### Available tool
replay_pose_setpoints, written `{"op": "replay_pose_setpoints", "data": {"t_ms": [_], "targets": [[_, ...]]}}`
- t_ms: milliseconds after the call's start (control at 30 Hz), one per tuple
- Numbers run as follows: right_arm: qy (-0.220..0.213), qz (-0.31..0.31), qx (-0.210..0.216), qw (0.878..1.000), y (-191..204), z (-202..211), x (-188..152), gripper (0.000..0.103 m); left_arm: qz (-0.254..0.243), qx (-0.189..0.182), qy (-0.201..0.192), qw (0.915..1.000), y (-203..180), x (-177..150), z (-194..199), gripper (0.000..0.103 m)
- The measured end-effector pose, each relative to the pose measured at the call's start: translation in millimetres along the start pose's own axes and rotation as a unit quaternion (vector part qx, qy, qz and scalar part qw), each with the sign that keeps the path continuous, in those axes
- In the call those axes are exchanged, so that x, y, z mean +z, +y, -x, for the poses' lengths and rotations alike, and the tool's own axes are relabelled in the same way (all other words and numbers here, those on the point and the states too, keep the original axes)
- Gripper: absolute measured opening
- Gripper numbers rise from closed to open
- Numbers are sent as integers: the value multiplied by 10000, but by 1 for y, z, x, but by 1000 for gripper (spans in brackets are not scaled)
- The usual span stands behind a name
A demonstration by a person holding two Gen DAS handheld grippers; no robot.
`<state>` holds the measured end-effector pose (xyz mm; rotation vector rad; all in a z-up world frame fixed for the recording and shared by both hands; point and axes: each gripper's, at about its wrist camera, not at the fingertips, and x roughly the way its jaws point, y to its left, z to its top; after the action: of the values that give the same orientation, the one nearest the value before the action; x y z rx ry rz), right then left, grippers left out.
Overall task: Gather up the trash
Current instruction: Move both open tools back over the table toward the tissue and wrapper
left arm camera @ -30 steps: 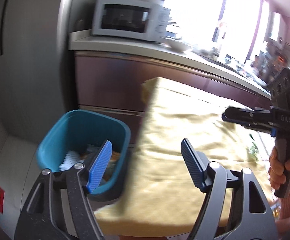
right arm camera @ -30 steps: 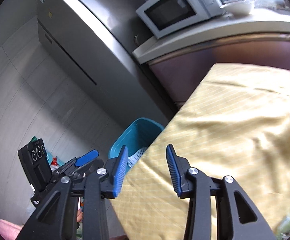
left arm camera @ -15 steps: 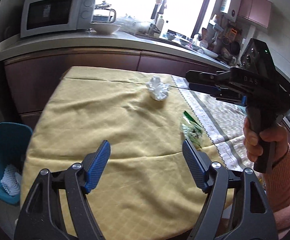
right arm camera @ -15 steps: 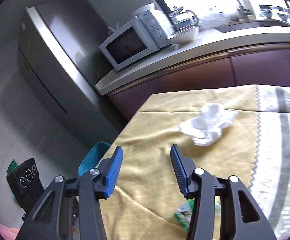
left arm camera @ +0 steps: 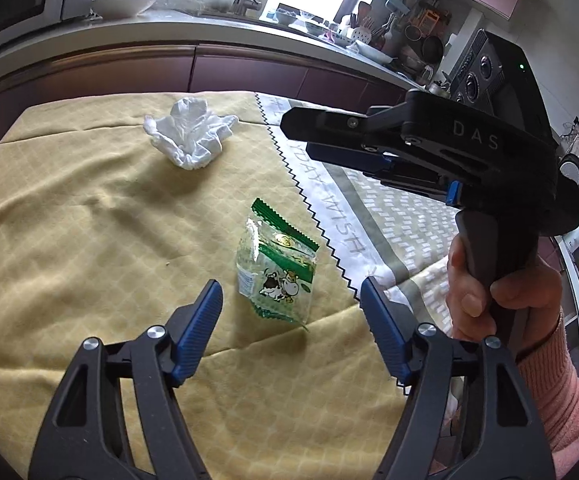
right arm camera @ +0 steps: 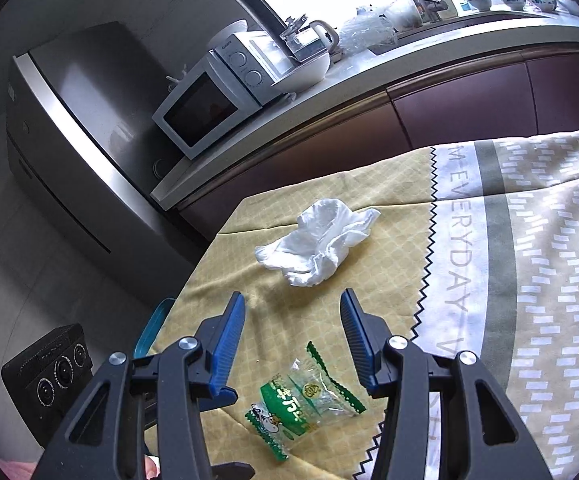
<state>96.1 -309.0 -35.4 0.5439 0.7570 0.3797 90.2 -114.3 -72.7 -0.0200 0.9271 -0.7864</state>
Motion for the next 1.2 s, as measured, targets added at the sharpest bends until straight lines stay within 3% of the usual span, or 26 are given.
{"op": "replay_pose_setpoints", "data": {"t_ms": [200, 400, 533, 700, 767, 833, 1200], "targets": [[39, -45, 39, 10000, -7, -5, 3, 47, 77, -83, 352, 9993, -3, -2, -21, 37], [88, -20, 51, 9999, -9, -13, 8, 47, 8, -39, 425, 9991, -3, -6, -23, 6], [84, -18, 19, 10000, -10, -16, 12, 47, -20, -24, 344, 9994, -4, -7, -18, 1], [43, -68, -12, 10000, -13, -15, 15, 47, -45, -128, 205, 9997, 0, -6, -2, 1], [29, -93, -28, 9999, -16, -14, 16, 47, -92, -120, 165, 9997, -4, -5, 3, 13], [9, -135, -49, 9999, -20, -12, 16, 47, -113, -135, 123, 9998, -5, -5, 6, 41], [-38, -384, -146, 9991, -42, 2, 7, 48, -115, -224, 187, 9995, -11, -5, -2, 55]]}}
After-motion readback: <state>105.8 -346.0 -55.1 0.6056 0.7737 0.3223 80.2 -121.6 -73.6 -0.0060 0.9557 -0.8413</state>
